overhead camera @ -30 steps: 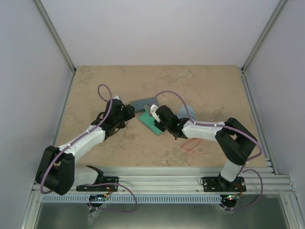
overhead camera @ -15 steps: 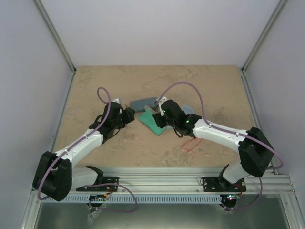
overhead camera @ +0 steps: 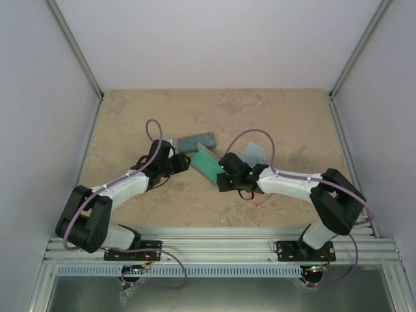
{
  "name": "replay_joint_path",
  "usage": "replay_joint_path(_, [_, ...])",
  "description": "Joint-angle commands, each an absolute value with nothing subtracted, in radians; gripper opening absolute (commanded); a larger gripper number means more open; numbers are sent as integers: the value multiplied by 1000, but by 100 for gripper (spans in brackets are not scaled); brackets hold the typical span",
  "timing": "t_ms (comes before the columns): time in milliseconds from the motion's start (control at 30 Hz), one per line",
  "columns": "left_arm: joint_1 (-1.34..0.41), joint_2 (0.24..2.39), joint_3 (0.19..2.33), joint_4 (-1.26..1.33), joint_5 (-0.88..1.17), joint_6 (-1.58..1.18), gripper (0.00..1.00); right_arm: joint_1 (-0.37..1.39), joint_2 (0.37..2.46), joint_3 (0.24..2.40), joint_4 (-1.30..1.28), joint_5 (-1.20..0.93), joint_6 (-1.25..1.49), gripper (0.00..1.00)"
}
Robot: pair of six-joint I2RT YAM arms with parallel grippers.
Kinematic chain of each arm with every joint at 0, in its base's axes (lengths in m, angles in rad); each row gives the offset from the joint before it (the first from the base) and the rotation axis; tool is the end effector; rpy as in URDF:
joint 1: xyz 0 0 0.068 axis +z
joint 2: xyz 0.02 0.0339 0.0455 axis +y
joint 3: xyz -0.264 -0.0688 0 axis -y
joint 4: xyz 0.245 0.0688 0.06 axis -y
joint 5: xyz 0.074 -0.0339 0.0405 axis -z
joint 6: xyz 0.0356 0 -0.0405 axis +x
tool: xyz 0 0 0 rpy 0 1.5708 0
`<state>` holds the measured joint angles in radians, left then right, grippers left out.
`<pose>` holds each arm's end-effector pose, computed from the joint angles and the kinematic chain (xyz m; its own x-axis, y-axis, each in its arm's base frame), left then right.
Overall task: Organize the sunglasses
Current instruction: Adjust the sunglasses case at the center of the board.
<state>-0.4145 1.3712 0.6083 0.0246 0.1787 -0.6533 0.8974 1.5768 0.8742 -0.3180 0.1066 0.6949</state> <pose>0.2417 -0.1133 0.1729 -0.8032 -0.3001 -0.5146 0.0358 0.8380 -0.5445 0.1929 0.2357 0.1717 -0.8838 -0.0869 -0.4597 -0.2300 0.9364 0.2651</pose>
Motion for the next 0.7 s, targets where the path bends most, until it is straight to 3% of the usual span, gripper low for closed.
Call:
replay_joint_path(0, [-419,1354,623,38,189,-635,49,900,1683,957,-284,106,766,58])
replay_joint_path(667, [-419,1270,612,-18,154,-609,49,848,1781,1018,-359,170,707,21])
